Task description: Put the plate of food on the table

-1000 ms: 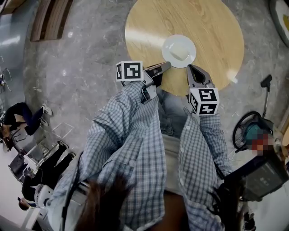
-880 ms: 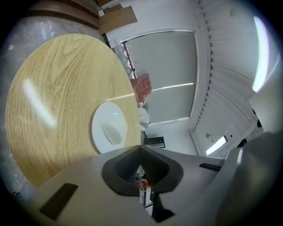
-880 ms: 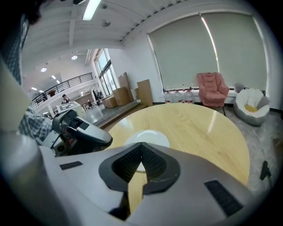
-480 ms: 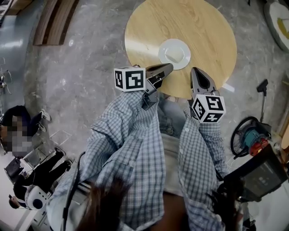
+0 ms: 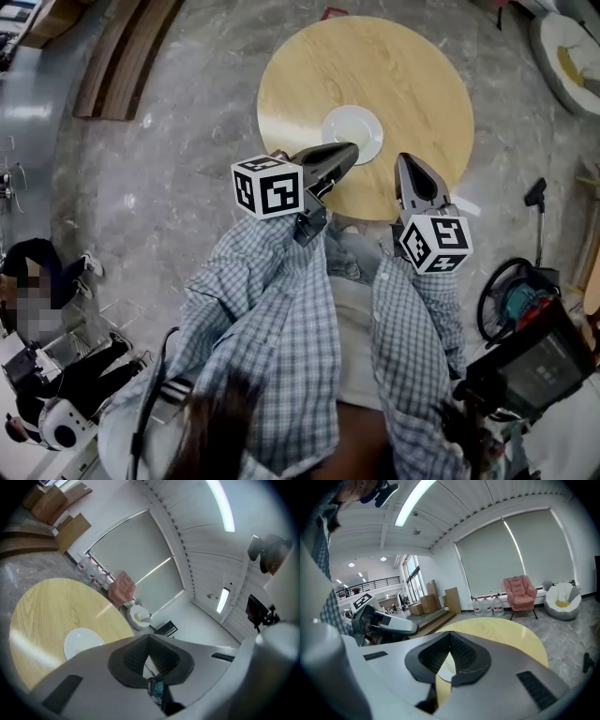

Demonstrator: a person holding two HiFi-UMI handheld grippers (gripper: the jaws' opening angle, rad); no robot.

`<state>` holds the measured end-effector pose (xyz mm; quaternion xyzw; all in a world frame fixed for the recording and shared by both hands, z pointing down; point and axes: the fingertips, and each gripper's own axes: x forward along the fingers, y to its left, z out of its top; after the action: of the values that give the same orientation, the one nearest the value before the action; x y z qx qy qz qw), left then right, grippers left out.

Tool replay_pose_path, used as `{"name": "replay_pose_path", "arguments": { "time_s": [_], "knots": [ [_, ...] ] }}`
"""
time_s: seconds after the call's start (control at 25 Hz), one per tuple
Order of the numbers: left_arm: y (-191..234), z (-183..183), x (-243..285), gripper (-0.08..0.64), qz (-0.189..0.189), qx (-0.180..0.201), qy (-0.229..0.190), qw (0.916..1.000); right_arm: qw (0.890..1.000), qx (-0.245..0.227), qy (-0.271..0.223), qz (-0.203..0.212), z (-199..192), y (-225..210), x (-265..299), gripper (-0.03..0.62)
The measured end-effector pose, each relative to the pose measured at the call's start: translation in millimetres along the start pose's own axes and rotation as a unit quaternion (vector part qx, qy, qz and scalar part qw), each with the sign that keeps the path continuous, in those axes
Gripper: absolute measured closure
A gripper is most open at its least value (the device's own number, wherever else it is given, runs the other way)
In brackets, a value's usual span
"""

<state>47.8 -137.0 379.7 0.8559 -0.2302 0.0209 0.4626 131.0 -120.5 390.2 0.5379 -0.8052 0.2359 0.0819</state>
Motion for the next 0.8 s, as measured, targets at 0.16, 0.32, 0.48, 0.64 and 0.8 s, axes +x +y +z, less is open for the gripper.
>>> {"name": "replay_pose_path", "arguments": {
  "time_s": [0.16, 0.32, 0.48, 0.64, 0.8],
  "knots": [
    [-10.3, 8.0, 0.4, 0.552, -0.005, 0.03, -0.007, 0.9995, 1.0, -0.004, -0.02, 0.001, 16.1, 2.1, -3.5, 0.584],
    [-20.4, 18.2, -1.0, 0.554, -0.014, 0.027, -0.018, 0.9994, 0.999, 0.015, -0.045, 0.008, 34.7, 6.3, -5.9, 0.584],
    [-27.2, 26.2, -3.0, 0.554, -0.008, 0.049, -0.022, 0.9985, 0.998, 0.016, -0.063, 0.012, 48.3, 9.7, -8.3, 0.584],
    [-28.2, 30.1, -6.3, 0.554, 0.005, 0.068, -0.027, 0.9973, 0.998, -0.001, -0.065, 0.01, 50.4, 12.2, -9.0, 0.584],
    [-26.6, 32.3, -8.6, 0.554, 0.013, 0.084, -0.027, 0.996, 0.998, -0.008, -0.057, 0.011, 47.8, 14.7, -5.5, 0.584]
  ]
}}
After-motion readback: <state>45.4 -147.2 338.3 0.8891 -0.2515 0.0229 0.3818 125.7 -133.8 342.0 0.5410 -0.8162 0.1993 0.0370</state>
